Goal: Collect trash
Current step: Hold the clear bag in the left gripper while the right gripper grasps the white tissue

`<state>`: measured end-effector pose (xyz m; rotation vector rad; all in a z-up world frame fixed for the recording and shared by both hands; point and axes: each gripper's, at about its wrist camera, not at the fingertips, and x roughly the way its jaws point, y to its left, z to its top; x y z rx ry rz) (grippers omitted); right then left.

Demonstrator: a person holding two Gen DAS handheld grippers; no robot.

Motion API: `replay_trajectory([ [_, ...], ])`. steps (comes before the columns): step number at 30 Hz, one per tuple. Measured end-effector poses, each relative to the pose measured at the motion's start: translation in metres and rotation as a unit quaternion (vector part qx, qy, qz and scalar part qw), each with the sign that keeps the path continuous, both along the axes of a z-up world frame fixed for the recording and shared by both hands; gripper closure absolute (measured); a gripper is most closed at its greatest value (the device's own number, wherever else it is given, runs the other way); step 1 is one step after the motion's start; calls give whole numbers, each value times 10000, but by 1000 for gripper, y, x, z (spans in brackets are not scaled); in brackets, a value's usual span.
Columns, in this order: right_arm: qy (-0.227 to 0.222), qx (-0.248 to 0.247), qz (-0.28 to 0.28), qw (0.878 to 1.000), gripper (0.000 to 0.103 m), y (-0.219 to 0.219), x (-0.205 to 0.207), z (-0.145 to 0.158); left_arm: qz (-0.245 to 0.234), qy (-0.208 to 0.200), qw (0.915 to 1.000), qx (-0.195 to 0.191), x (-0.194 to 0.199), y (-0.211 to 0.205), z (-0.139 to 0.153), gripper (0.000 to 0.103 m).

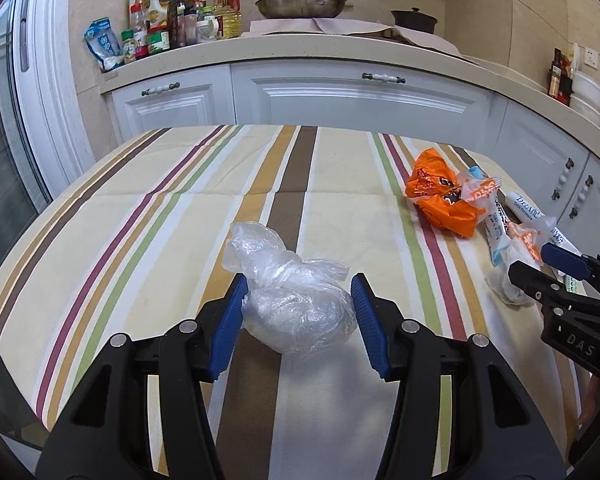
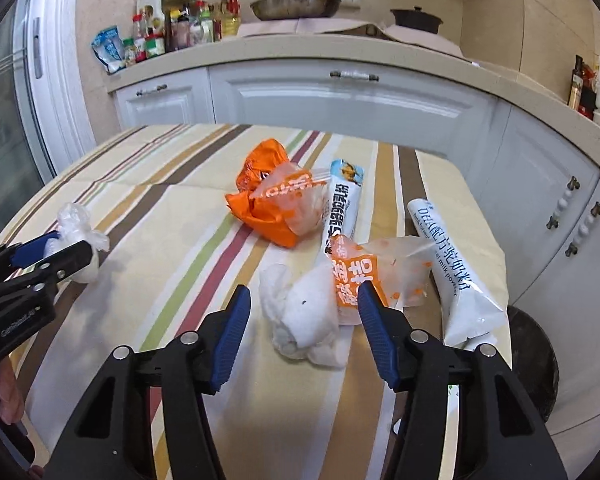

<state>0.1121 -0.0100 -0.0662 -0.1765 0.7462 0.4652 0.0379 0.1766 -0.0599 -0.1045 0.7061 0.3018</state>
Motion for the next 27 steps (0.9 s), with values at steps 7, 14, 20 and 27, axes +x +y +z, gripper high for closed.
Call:
replay_trajectory([
  [7,228,-137,124,9996,73,4,1,-7,-8,-17,9999,-99,-2,2,-2,52],
  [14,10,43,225,9997,77,-3,-15,1,-15,-71,9999,-108,-7,0,1,52],
  [20,-175,223,290,9992,78,-14,-31,15,-119,-166,9997,-95,-13,-12,10,52],
  [27,-384,167,308,9986,78,-23,-51,20,-279,-144,9995,-85,-18,-27,11,52],
])
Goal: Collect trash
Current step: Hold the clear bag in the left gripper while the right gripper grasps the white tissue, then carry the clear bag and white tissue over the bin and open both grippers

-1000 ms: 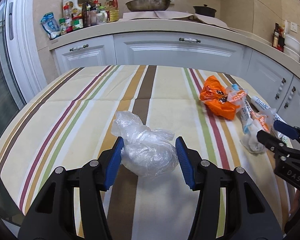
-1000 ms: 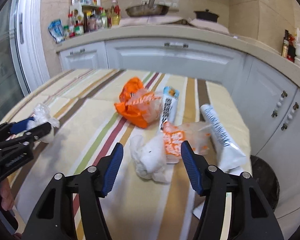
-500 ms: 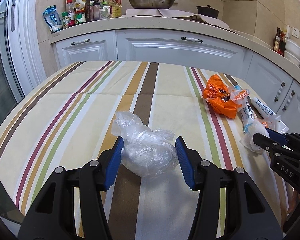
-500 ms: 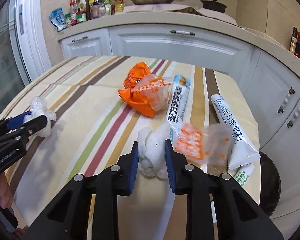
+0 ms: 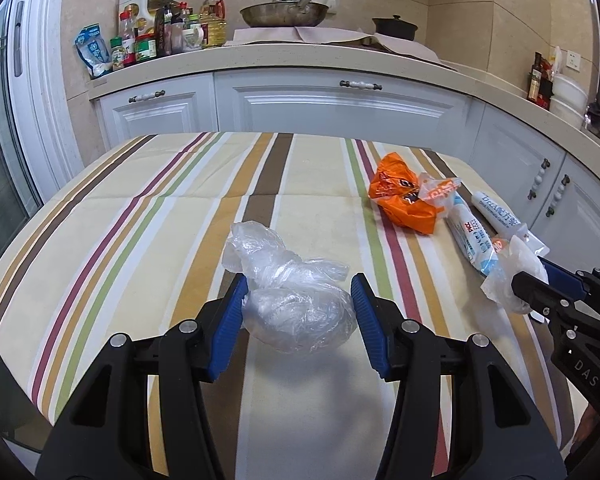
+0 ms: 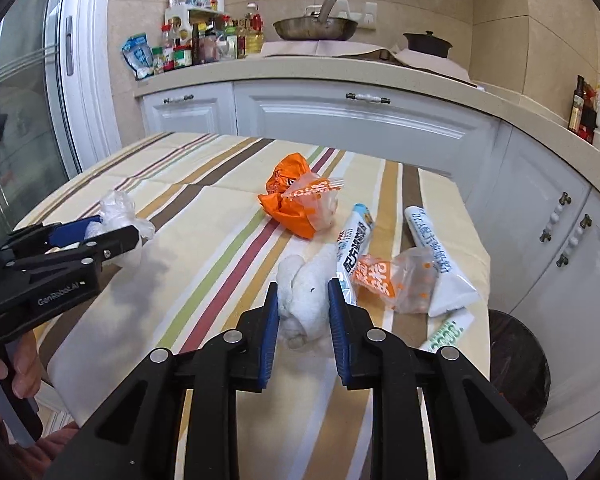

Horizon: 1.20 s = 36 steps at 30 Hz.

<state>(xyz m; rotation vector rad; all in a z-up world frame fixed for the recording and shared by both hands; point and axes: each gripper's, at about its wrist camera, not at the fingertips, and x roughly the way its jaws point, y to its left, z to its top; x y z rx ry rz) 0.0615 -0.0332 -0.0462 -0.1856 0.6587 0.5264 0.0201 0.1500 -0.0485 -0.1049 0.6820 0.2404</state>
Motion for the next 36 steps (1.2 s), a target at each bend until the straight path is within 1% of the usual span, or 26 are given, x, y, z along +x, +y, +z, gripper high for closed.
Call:
replay_trajectory([
  [2,5,99,-5,10000,78,-6,-2,0,-38,25,10000,21,0,-4,0,52],
  [6,85,14,-69,9999,78,-12,-4,-7,-93,49,9999,24,-2,-10,-1,52],
  [7,139,-10,-63,9999,76,-13,-5,-10,-106,51,9999,34,-2,-11,-1,52],
  [9,203,-34,-81,9998,65,-14,-8,-14,-119,64,9999,31,-2,-12,-2,52],
  [10,217,-49,-92,9997,54,-15,-9,-16,-122,71,9999,31,-2,-13,-2,52],
  [11,205,-84,-114,9997,48,-14,-10,-17,-122,77,9999,30,-2,-13,-2,52],
  [15,188,-187,-151,9995,45,-15,-14,-20,-123,90,9999,38,-2,-13,-3,52],
  [18,308,-156,-135,9993,45,-15,-13,-24,-116,97,9999,33,-1,-13,-4,52],
  [19,334,-139,-118,9993,48,-15,-13,-25,-111,109,9999,29,-1,-14,-5,52],
  [20,373,-109,-78,9992,55,-14,-12,-26,-107,123,9999,24,-1,-14,-6,52],
  [21,405,-89,-48,9991,61,-14,-12,-26,-103,131,9999,23,-1,-14,-7,52],
  [22,430,-71,-19,9990,71,-13,-12,-27,-95,140,9999,24,-1,-14,-8,52],
  [23,459,-76,13,9989,77,-12,-12,-28,-92,148,9998,23,-1,-14,-9,52],
  [28,432,-20,30,9991,81,-13,-15,-27,-75,158,9998,18,-2,-13,-9,52],
  [36,140,179,27,9997,82,-21,-22,-7,-54,-22,10000,55,-7,-14,3,52],
])
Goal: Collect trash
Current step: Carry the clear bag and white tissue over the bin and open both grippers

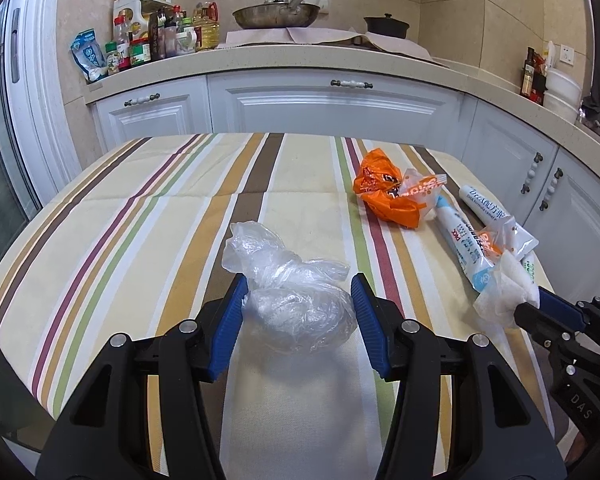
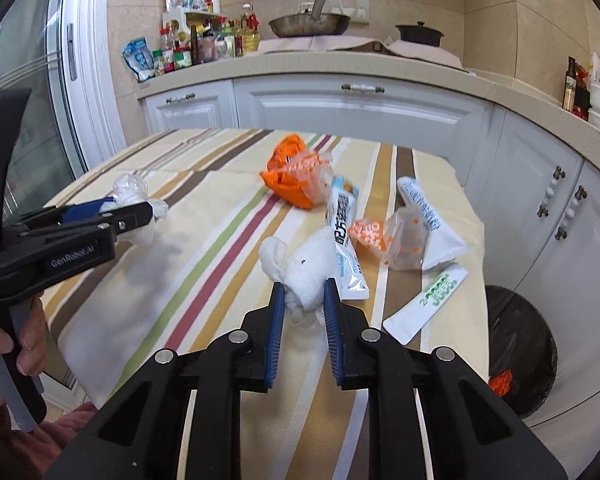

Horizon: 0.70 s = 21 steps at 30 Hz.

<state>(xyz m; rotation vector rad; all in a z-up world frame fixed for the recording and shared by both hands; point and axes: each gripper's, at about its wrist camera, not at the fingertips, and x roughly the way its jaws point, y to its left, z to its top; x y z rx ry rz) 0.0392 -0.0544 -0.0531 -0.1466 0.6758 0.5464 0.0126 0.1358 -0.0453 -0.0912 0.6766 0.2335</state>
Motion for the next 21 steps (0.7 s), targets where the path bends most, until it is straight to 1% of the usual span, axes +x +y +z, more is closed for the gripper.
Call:
replay_trajectory([
  [4,-247,-58,34,9997,82,2,-8,9,-16,21,10000,23,1,-2,1,52],
  [6,-454,-103,-62,9989,82,1,-11,14,-20,51,10000,9,1,-2,0,52],
  [8,-550,-114,-182,9983,82,-4,-10,18,-34,62,10000,21,1,-3,0,52],
  [12,-653,102,-336,9972,82,-18,-6,29,-57,41,10000,42,2,-5,1,52],
  [15,-736,350,-337,9961,82,-26,-6,40,-67,38,10000,39,3,-6,1,52],
  [21,-967,458,-363,9936,82,-28,-8,55,-103,47,9999,36,4,-9,1,52],
])
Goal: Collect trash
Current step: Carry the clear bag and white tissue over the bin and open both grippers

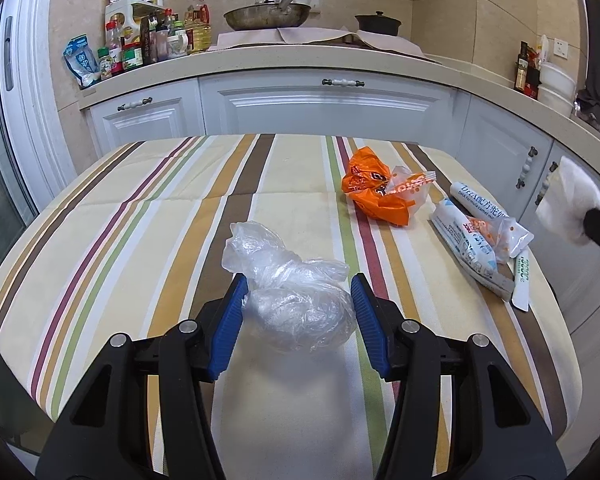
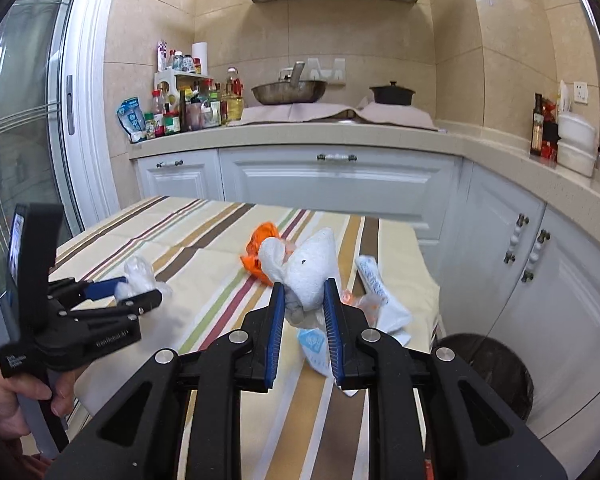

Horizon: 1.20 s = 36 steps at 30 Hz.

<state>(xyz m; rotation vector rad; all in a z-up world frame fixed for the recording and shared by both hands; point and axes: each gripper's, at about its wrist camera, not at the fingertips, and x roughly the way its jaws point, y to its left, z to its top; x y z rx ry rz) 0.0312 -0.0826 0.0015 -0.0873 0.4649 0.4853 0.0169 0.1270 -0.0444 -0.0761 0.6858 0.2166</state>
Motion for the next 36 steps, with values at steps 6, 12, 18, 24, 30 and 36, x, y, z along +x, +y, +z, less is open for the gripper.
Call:
replay_trajectory([
  [6,-101,-34,-212,9997,82,-10,3,3,-79,-141,9999,13,2,-7,9,52],
  [12,-109,-102,-635,9979,82,-33,9,-2,-341,-281,9990,-14,9,-29,19,52],
  [18,-100,-162,-1248,9920,82,-75,17,-11,-938,-454,9946,14,21,-76,31,52],
  [24,-23,-253,-1869,9821,82,-125,26,-23,-1527,-571,9866,91,39,-136,36,52],
  [30,113,-203,-2207,9751,82,-165,40,-40,-2048,-631,9765,211,62,-201,37,52],
  [36,185,-155,-2435,9696,82,-196,55,-57,-2352,-543,9696,395,88,-256,27,52],
])
